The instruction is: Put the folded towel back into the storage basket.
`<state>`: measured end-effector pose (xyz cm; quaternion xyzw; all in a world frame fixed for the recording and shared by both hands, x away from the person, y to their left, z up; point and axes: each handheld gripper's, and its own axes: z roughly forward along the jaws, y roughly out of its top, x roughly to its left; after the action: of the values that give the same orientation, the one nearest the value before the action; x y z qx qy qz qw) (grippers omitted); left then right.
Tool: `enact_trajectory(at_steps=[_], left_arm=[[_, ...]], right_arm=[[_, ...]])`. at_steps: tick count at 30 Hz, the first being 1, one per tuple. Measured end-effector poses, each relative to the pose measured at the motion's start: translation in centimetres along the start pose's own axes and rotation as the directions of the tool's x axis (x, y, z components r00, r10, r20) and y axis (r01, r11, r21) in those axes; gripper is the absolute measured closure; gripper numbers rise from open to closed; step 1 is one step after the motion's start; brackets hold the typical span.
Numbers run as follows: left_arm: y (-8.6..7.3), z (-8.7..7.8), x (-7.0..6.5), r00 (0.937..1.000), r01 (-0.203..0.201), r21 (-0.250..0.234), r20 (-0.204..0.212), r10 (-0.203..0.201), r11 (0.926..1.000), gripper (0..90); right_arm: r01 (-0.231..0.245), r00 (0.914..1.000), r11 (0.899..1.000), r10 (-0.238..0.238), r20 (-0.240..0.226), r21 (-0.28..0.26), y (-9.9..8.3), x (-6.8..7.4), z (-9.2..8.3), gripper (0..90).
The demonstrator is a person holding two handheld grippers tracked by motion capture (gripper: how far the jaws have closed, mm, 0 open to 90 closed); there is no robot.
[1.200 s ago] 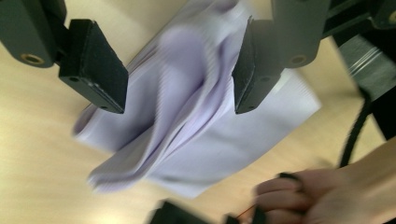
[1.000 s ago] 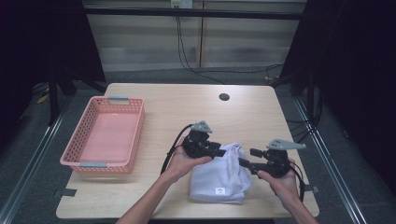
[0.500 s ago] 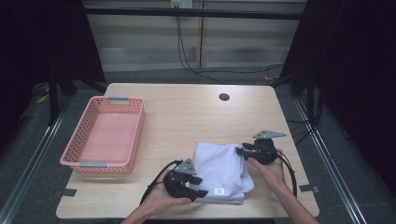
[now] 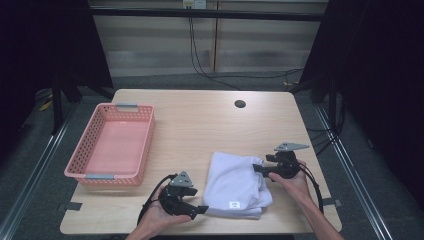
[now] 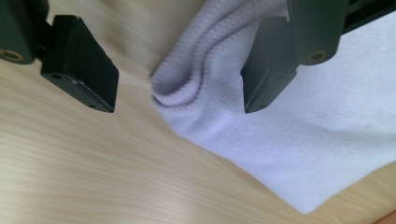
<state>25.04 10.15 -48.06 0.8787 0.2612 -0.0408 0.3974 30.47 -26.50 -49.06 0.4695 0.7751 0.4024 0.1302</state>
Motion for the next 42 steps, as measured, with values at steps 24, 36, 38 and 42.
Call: enact_trajectory(at_steps=[24,36,38,42], left_arm=[[1.1,3.6,-1.5,0.9913,-0.127,0.07,-0.026,0.129,0.9894,35.7],[1.2,3.4,-1.3,0.9934,-0.114,0.084,0.012,0.114,0.9899,65.0],[1.4,3.4,-1.1,0.993,-0.118,0.093,0.02,0.117,0.9886,66.0],[1.4,3.4,-1.0,0.995,-0.098,0.09,0.03,0.095,0.9911,67.7]], right_arm=[[0.041,0.9954,0.994,-0.033,-0.09,0.098,0.0,0.3,2.1,22.3],[0.079,0.9856,0.991,-0.061,-0.158,0.106,0.1,1.0,2.1,44.1],[0.085,0.9829,0.991,-0.066,-0.172,0.104,0.0,1.0,2.2,48.9],[0.066,0.9781,0.991,-0.042,-0.204,0.115,0.0,1.1,2.2,59.5]])
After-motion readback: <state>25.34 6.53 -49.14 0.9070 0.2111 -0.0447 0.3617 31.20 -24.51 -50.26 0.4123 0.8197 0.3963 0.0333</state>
